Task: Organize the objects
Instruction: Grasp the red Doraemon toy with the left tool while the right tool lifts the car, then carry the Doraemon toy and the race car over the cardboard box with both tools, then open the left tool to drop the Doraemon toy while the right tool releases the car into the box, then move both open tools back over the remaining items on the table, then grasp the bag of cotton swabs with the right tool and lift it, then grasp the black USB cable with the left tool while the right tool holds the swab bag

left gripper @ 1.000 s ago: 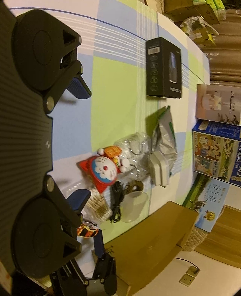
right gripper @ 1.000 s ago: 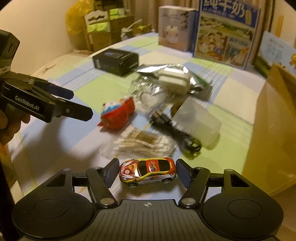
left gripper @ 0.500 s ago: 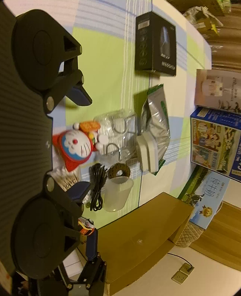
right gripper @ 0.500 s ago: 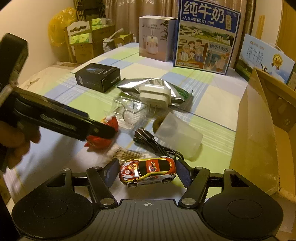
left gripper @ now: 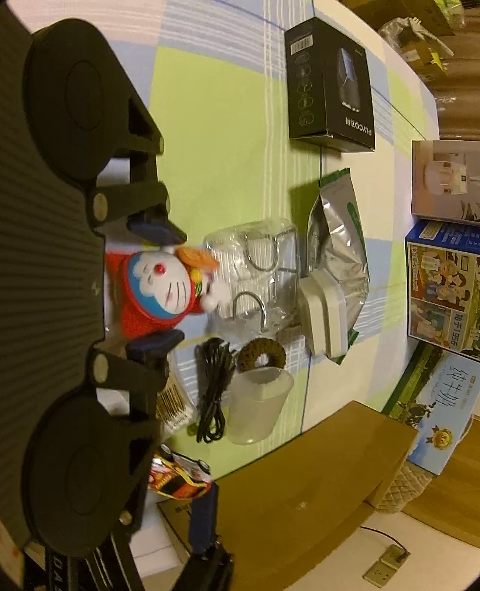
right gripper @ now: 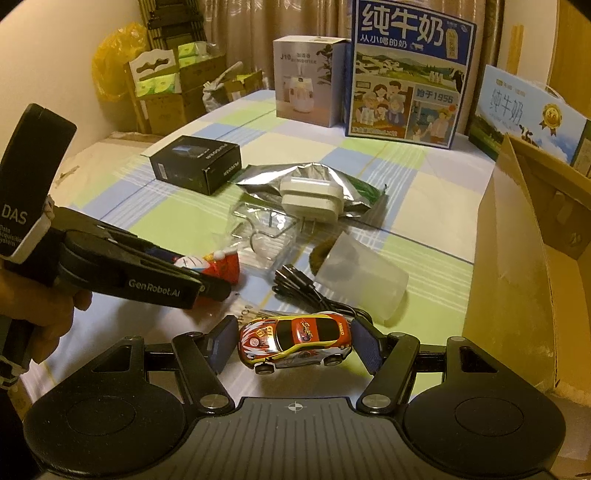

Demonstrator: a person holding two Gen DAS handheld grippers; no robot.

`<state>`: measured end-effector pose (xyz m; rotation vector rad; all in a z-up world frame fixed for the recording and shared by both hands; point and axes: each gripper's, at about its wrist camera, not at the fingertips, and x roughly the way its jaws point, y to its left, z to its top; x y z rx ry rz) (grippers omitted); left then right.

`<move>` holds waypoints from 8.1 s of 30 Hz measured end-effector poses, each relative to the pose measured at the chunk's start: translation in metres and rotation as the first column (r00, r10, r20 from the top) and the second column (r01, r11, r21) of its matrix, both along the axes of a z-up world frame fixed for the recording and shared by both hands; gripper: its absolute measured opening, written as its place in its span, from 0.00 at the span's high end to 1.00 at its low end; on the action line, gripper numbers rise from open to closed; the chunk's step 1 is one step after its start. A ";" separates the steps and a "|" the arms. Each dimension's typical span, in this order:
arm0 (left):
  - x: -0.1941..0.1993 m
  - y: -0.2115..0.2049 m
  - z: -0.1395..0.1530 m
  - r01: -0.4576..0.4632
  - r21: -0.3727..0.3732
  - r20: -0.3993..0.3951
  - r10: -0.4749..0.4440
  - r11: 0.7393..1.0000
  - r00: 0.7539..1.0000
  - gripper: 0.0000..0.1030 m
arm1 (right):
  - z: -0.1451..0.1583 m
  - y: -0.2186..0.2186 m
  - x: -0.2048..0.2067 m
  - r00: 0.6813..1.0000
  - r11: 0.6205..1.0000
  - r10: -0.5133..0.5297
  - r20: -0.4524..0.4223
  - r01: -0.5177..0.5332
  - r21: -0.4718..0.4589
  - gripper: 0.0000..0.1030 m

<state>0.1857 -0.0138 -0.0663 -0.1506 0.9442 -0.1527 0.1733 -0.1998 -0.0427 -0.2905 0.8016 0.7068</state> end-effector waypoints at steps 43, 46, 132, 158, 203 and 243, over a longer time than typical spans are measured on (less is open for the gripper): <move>-0.008 -0.050 0.132 0.064 -0.085 0.254 -0.041 0.994 0.966 0.62 | 0.095 -0.072 -0.004 0.872 0.926 -0.378 0.310 0.361 0.114 0.38; 0.000 -0.074 0.145 0.118 -0.087 0.278 -0.090 0.989 0.956 0.62 | 0.098 -0.092 0.004 0.836 0.891 -0.454 0.309 0.436 0.127 0.38; -0.076 0.072 0.072 -0.051 0.073 0.212 0.034 0.996 0.977 0.15 | 0.044 0.003 -0.075 0.931 0.965 0.263 0.253 -0.254 -0.071 0.35; -0.012 0.062 0.041 0.058 0.089 0.136 -0.070 0.994 0.988 0.11 | -0.052 0.047 -0.009 0.827 0.801 0.545 0.140 -0.463 -0.380 0.35; -0.002 0.048 0.036 0.072 0.054 0.114 -0.078 0.996 0.990 0.11 | -0.025 0.000 0.047 0.984 0.974 -0.169 0.060 0.176 -0.142 0.82; 0.023 -0.038 -0.007 0.258 0.081 -0.001 -0.259 0.963 0.966 0.82 | -0.003 -0.031 0.054 0.947 0.935 -0.192 -0.257 0.256 0.247 0.82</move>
